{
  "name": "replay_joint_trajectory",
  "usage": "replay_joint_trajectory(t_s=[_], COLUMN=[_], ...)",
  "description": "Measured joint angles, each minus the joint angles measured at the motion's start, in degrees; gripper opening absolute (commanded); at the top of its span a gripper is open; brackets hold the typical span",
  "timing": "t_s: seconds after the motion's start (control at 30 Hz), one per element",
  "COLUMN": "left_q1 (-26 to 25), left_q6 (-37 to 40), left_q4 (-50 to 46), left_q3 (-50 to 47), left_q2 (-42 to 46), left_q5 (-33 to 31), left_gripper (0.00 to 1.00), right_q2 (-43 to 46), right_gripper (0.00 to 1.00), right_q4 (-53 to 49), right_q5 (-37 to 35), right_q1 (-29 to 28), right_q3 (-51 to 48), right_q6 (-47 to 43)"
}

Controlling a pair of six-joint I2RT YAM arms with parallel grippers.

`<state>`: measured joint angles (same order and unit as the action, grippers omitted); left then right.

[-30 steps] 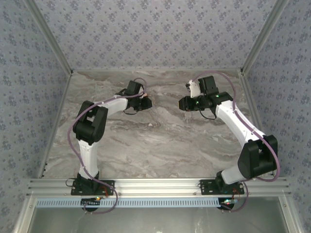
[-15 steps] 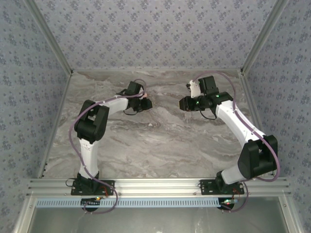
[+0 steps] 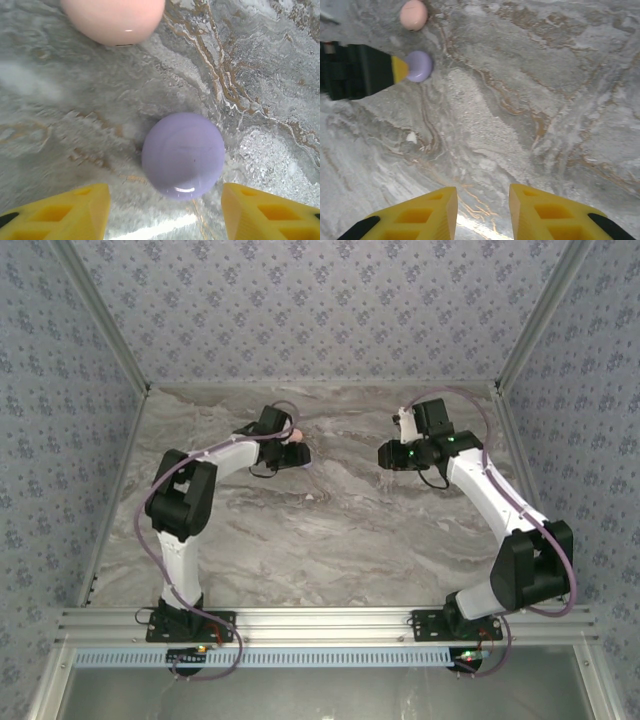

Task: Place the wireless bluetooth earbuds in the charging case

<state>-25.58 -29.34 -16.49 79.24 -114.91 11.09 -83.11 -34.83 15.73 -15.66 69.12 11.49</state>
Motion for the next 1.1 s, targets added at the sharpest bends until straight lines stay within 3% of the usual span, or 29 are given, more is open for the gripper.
replay_joint_trajectory(t_s=[0.37, 0.63, 0.87, 1.1], left_q1=[-0.02, 0.22, 2.27, 6.6], left_q6=[6.01, 11.28, 15.65, 19.23], left_q4=[-0.83, -2.05, -0.81, 4.17], left_q3=[-9.16, -13.55, -17.84, -22.21], left_q2=[17.2, 23.8, 27.19, 27.17], left_q5=[-11.06, -21.94, -31.06, -35.74], left_gripper=[0.71, 0.75, 0.8, 0.99], right_q2=[3.34, 6.08, 6.99, 7.13], right_gripper=[0.48, 0.52, 0.59, 0.63], right_q4=[0.42, 4.96, 12.92, 24.81], right_q5=[-17.11, -27.8, -30.49, -28.33], right_q1=[0.81, 4.37, 9.73, 15.96], right_q3=[-4.92, -9.97, -16.52, -24.55], right_q6=[-0.15, -0.24, -0.59, -2.47])
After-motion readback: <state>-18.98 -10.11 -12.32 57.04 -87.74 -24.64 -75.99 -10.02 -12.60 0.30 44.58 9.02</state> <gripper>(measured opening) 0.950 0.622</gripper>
